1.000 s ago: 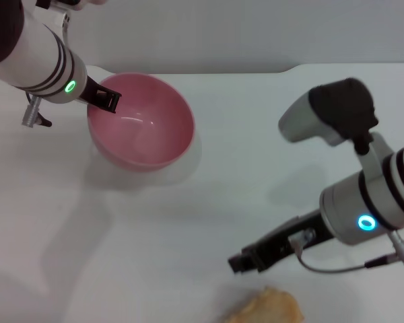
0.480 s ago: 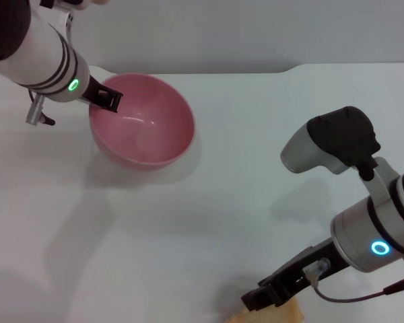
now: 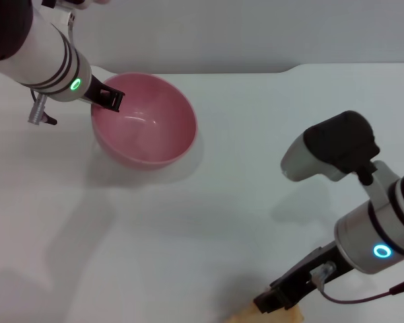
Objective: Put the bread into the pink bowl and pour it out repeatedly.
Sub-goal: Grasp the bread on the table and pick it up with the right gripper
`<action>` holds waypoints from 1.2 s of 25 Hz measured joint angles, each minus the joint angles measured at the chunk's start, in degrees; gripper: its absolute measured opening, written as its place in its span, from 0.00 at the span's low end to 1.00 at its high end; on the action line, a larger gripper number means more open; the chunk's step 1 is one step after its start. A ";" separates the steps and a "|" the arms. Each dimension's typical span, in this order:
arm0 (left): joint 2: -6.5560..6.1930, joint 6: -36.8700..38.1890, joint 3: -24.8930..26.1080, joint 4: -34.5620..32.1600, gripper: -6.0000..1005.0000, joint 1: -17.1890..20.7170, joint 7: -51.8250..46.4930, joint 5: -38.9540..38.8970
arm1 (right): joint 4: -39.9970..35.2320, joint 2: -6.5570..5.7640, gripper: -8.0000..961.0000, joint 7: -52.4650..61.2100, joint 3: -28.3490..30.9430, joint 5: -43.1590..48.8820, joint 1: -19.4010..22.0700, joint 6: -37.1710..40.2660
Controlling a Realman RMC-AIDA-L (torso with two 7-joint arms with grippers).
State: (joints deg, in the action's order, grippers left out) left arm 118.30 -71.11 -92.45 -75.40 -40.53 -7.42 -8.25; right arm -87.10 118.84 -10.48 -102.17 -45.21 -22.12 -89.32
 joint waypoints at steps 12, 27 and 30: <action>-0.09 0.42 0.00 0.41 0.05 -0.07 0.15 0.05 | 0.98 0.06 0.53 0.41 -1.05 -0.62 -1.93 -0.36; -0.09 0.45 0.00 0.52 0.05 -0.21 0.80 -0.01 | 6.02 0.25 0.62 0.74 -1.88 -0.85 -2.39 2.12; -0.09 0.45 0.00 0.52 0.05 -0.22 0.81 -0.02 | 6.67 0.26 0.61 0.76 -1.90 -0.86 -2.71 2.37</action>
State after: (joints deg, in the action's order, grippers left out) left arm 118.21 -70.67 -92.45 -74.88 -40.76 -6.61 -8.27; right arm -80.43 119.10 -9.72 -104.07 -46.07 -24.83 -86.95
